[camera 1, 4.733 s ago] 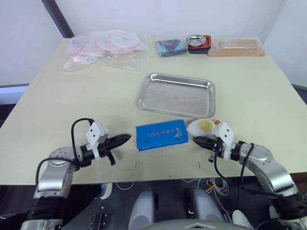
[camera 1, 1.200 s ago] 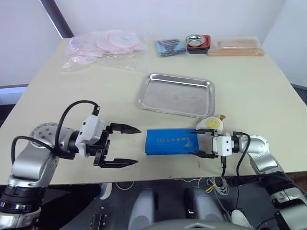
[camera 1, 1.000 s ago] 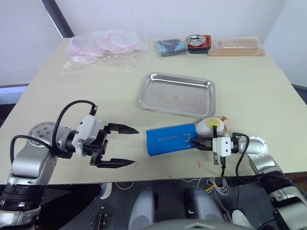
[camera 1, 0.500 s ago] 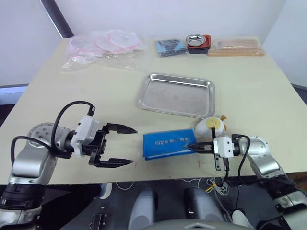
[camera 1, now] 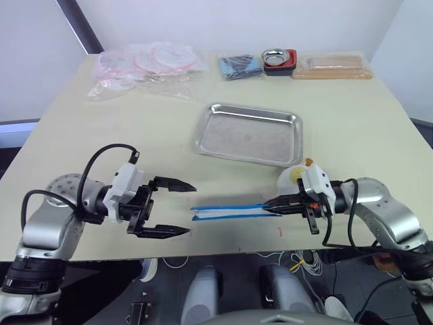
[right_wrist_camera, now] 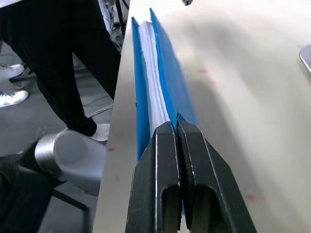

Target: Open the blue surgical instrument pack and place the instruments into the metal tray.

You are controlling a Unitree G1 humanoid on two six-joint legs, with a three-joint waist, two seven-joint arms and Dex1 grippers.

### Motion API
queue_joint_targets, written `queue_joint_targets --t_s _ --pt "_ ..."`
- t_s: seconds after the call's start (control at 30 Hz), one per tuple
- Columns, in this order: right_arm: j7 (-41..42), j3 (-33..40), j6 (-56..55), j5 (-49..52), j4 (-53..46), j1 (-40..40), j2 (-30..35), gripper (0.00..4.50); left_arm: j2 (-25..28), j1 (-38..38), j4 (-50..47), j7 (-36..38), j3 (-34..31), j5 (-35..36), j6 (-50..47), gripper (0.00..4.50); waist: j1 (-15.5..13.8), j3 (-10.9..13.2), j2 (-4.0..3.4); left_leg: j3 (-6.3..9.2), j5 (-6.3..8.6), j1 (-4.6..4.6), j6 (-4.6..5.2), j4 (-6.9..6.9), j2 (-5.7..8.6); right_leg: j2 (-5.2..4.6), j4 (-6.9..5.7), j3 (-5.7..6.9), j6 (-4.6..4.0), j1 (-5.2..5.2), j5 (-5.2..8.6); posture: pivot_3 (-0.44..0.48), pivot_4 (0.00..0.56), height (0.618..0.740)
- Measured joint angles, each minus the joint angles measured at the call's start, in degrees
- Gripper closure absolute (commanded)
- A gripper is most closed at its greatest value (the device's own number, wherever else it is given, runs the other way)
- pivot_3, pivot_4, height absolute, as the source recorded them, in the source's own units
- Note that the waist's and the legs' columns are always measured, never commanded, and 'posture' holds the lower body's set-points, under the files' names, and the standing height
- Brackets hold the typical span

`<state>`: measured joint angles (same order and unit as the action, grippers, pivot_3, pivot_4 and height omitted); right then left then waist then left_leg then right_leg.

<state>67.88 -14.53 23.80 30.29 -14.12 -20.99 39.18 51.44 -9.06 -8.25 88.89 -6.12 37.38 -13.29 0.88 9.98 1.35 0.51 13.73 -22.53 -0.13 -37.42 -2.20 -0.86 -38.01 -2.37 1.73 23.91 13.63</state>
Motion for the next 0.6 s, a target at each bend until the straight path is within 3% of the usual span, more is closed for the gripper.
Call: queue_joint_targets --t_s 0.3,0.4,0.6 --pt "2.47 -0.75 3.97 -1.8 6.95 -6.26 -1.39 4.47 -10.48 -4.55 9.96 -1.0 4.33 -7.98 13.43 0.0 -0.17 -0.01 0.03 0.04 0.0 -0.12 0.0 -0.02 0.05 -0.02 0.07 0.04 0.03 0.02 -0.25 0.0 0.15 0.74" --pt "3.23 -0.79 4.09 -2.46 9.59 -8.05 -2.46 4.47 -15.74 -6.35 14.69 -1.34 4.43 -7.81 15.73 0.0 -0.13 -0.01 0.03 0.04 0.0 -0.12 0.0 -0.05 0.05 -0.02 0.04 0.04 0.03 0.02 -0.26 0.0 0.15 0.74" --pt "4.9 -0.82 5.81 -2.82 13.3 -10.64 -3.49 4.47 -19.19 -9.11 20.73 -1.31 4.63 -7.9 16.21 0.0 -0.05 -0.02 0.03 0.08 0.0 -0.13 0.0 -0.08 0.05 -0.02 0.02 0.07 0.03 0.01 -0.28 0.0 0.15 0.74"
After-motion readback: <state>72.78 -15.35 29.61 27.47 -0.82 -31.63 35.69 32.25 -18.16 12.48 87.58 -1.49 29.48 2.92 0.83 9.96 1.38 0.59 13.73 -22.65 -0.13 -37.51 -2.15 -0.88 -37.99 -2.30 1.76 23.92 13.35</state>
